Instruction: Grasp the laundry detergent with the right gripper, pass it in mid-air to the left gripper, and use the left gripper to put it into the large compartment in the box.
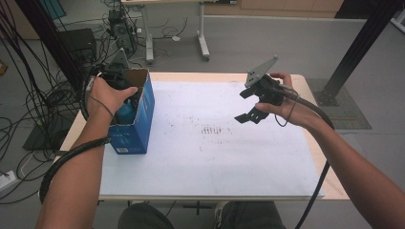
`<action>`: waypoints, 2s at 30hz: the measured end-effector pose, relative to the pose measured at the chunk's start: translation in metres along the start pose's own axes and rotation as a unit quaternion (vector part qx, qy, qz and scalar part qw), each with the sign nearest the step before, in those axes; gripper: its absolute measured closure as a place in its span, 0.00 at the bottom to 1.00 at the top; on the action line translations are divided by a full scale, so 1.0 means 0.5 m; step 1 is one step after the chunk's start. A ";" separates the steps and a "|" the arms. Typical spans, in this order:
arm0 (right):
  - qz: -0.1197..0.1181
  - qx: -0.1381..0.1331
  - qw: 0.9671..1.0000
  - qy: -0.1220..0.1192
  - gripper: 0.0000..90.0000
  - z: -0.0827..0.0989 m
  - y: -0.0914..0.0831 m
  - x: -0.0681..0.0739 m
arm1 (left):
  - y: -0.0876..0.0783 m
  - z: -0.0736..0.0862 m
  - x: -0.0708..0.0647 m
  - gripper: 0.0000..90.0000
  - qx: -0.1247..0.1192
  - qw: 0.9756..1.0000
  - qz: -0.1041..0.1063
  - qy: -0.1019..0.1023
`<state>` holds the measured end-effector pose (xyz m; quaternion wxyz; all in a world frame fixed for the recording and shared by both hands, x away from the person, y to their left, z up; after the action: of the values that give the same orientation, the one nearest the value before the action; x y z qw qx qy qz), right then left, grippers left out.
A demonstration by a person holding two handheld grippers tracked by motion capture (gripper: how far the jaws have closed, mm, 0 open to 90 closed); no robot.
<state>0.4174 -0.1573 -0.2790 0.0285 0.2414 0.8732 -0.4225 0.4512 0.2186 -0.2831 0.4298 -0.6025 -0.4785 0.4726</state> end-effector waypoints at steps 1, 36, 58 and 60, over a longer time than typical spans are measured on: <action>0.000 0.000 1.000 0.000 0.11 0.000 -0.001 0.000 | -0.005 0.001 -0.001 0.32 0.000 1.000 0.001 0.001; 0.028 0.056 0.998 0.030 0.11 0.031 -0.018 -0.058 | -0.055 -0.014 -0.205 0.15 -0.022 0.992 0.075 0.096; 0.043 0.085 0.994 0.048 0.11 0.043 -0.021 -0.124 | -0.016 -0.013 -0.273 0.13 -0.014 0.985 0.113 0.126; 0.045 0.087 0.994 0.050 0.11 0.045 -0.021 -0.128 | -0.010 -0.013 -0.274 0.13 -0.012 0.985 0.115 0.125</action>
<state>0.4658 -0.2051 -0.2695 -0.0171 0.3024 0.8217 -0.4827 0.4438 0.0843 -0.2556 0.4220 -0.7127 -0.3541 0.4342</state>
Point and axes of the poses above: each handheld gripper's, and its own axes: y roughly forward along the jaws, z roughly out of its underside, x roughly to its left, the point moved 5 cm from there along y, roughly forward along the jaws, and after that the axes turned 13 degrees about z, right-handed, at the moved point
